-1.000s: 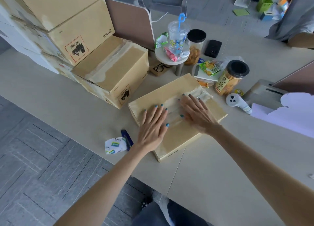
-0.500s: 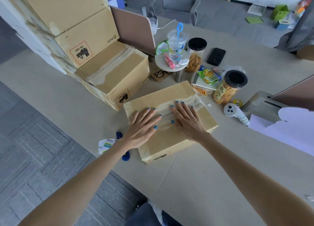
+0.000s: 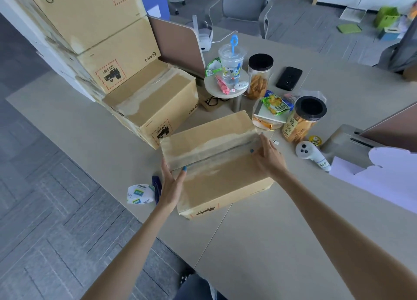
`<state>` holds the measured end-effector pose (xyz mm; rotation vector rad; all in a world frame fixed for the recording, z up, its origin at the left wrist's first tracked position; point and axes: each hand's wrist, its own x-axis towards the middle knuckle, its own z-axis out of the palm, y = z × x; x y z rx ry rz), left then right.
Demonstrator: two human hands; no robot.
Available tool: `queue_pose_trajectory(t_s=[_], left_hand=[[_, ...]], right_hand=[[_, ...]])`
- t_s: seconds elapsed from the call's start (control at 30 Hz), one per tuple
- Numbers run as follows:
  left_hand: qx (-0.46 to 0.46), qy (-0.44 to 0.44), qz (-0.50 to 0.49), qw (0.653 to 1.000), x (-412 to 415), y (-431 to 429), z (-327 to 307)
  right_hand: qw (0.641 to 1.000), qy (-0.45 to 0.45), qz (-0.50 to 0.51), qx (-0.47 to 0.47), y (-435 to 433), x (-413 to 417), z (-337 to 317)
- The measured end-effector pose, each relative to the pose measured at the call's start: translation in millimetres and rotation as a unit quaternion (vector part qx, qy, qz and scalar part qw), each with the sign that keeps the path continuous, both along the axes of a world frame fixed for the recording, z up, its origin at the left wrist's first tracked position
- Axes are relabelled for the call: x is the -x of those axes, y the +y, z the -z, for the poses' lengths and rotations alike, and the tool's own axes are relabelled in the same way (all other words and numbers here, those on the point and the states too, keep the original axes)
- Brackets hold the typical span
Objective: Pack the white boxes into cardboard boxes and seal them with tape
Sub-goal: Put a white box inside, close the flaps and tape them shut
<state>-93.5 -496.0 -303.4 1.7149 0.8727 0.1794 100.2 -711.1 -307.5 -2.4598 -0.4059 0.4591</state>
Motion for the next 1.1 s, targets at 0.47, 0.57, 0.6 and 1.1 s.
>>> queue_pose_trajectory(t_s=[0.47, 0.57, 0.6, 1.1], left_hand=[[0.077, -0.072, 0.026, 0.994, -35, 34, -11], [0.097, -0.08, 0.032, 0.992, -28, 42, -10], [0.105, -0.079, 0.025, 0.991, -24, 44, -8], [0.148, -0.024, -0.033, 0.988, -8, 27, 0]], right_hand=[[0.984, 0.035, 0.118, -0.127, -17, 20, 6], [0.953, 0.129, 0.153, -0.227, -22, 17, 7], [0.934, 0.174, 0.164, -0.264, -22, 17, 6], [0.837, 0.31, 0.118, -0.435, -28, 21, 15]])
